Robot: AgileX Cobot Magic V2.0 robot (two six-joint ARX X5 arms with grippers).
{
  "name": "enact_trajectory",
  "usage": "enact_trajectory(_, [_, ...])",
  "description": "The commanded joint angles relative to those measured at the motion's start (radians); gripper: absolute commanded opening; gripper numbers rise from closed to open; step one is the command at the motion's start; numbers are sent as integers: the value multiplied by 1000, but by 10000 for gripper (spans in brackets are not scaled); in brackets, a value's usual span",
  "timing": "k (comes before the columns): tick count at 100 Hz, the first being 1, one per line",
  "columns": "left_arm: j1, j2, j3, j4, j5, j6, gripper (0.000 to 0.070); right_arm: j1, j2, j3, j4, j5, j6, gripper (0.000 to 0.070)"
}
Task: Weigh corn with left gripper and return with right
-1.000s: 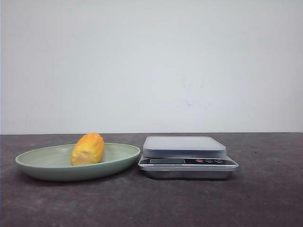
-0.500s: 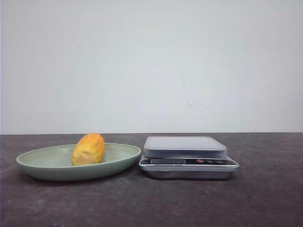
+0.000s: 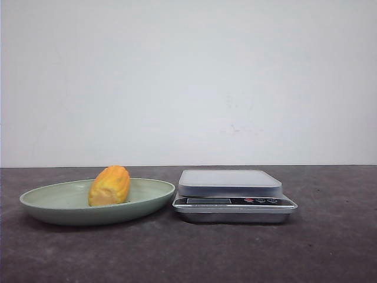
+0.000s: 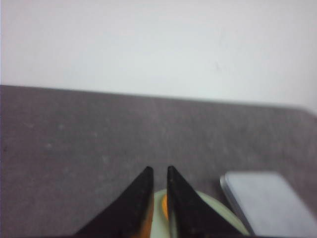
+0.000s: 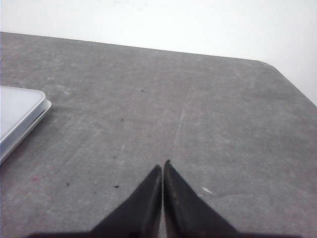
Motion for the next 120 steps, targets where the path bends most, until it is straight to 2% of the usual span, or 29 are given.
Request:
enact_trajectory(1, [17,-48,-20,50,5,-13,0,1,0,-3,13,3,7,7])
enact_trajectory(27, [132,-235,-172,60,-5,61,0,1,0,-3,13,3,7,7])
enact_trajectory(42, [214,-372,-272,64,10,31,0,1,0,-3,13,3,7,7])
enact_trajectory(61, [256,-369,-339,81,25,6,0,1,0,-3,17,4,7,7])
enact_trajectory(81, [253,-369,-472,222,43,-20,0,1,0,-3,12,4,6,7])
enact_trajectory(94, [253,-369,-468,182,40,-19,0,1,0,-3,11,4,6,7])
enact_trajectory(105, [253,-369,-468,150,39,14,0,1,0,-3,11,4,7,7])
enact_trajectory(120, [253,-369,-467,-46,36,39,0,1,0,-3,11,4,7,7])
